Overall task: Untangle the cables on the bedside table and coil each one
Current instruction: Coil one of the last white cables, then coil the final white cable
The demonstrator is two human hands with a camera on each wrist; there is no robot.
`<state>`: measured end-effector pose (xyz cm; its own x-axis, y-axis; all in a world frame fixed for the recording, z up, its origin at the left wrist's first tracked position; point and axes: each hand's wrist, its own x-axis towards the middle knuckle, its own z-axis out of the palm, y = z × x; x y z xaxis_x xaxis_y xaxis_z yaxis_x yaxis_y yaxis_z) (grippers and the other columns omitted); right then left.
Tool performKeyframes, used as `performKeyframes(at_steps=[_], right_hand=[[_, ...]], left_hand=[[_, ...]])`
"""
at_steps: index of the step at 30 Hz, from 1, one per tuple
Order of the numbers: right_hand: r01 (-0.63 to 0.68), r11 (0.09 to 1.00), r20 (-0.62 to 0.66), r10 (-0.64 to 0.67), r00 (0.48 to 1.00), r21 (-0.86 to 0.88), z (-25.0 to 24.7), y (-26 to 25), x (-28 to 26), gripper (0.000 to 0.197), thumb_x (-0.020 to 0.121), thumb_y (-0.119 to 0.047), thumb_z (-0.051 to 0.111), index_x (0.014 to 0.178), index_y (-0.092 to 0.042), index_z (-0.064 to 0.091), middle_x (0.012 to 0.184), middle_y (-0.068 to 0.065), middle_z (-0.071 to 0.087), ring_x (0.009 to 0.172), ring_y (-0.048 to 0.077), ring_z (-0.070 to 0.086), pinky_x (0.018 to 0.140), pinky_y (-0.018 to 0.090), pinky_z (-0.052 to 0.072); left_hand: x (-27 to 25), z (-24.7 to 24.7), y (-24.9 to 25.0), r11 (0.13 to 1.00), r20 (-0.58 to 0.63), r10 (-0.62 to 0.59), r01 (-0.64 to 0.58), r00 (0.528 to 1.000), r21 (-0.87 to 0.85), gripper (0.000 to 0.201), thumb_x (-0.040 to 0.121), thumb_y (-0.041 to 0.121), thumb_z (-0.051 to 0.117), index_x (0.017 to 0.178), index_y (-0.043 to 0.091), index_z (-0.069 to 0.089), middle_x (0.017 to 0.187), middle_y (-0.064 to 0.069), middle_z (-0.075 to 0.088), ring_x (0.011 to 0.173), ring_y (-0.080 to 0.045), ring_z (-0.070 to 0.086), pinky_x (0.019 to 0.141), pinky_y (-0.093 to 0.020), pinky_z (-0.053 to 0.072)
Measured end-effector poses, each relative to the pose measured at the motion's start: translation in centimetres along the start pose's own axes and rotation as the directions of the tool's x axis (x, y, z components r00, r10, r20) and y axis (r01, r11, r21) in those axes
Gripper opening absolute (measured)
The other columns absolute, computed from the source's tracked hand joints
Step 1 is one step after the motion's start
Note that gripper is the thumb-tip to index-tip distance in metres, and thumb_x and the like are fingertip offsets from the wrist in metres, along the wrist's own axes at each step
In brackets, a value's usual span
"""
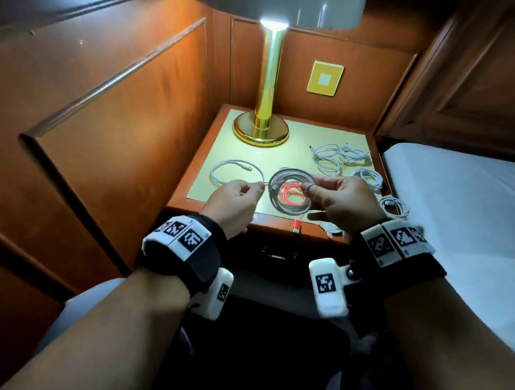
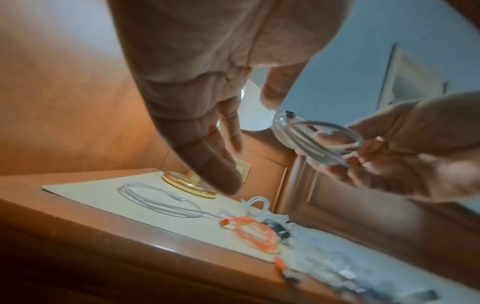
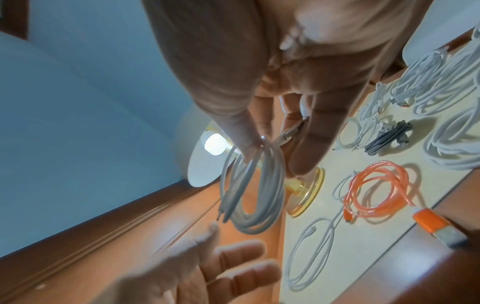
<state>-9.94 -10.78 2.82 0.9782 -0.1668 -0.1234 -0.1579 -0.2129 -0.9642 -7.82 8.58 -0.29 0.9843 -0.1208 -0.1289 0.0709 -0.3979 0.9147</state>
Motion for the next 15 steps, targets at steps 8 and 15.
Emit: performKeyframes(at_steps=[8,15], right_hand=[[-0.109,0.991,-0.157,0.119,0.98,0.072,-0.9,2.8,7.9,0.033,0.087,-0.011,0.075,0.116,0.003,0.067,0.091,0.018,0.074,0.073,0.024,0.074,0.07,0.04,0.062],[-0.14,0.987,-0.181,0.152,0.972,0.078,-0.1,4.1,11.7,0.024,0.088,-0.01,0.074,0.109,0.002,0.071,0.078,0.014,0.07,0.063,0.022,0.067,0.065,0.037,0.06]], left_hand=[[10.3,1.0,-3.0,0.662,0.125,-0.066,-0.05,0.99,0.748,0.066,0.092,0.039,0.063,0.148,0.014,0.037,0.148,-0.011,0.045,0.135,-0.035,0.043,0.11,-0.044,0.036],[14.0,1.1,-4.7,0.538,0.031,-0.066,0.009,0.997,0.843,0.042,0.091,0.036,0.067,0.125,0.017,0.052,0.124,-0.008,0.054,0.117,-0.032,0.053,0.092,-0.045,0.05]])
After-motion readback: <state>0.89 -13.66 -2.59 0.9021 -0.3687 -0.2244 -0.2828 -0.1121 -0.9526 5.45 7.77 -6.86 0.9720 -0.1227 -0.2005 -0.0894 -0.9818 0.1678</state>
